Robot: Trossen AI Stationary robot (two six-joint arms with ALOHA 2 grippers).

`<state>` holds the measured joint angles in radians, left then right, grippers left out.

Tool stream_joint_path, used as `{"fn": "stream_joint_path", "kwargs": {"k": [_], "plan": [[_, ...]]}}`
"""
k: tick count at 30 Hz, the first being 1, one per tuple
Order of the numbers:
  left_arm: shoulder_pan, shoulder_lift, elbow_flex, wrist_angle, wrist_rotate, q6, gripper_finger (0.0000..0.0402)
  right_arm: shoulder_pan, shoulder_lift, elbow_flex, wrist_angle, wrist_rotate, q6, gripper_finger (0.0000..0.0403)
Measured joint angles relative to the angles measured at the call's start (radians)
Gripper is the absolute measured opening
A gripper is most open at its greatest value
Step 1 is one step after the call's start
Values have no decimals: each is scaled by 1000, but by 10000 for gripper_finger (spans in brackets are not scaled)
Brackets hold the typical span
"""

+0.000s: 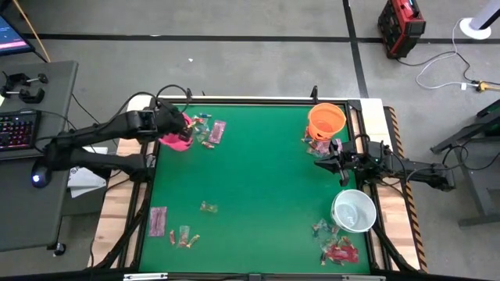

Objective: Sort candy by brand, put in halloween buckets
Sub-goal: Put the red candy into the pink bucket

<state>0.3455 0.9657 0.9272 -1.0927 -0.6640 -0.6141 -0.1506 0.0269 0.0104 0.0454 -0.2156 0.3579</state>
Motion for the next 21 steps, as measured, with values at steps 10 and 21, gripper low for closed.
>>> {"fn": "stream_joint_path", "kwargs": {"k": [10, 21], "plan": [[41, -5, 23, -2, 96, 63, 161, 0, 0, 0, 0, 0, 0, 0], [-20, -63, 35, 502, 469, 51, 174, 0, 0, 0, 0, 0, 0, 0]]}}
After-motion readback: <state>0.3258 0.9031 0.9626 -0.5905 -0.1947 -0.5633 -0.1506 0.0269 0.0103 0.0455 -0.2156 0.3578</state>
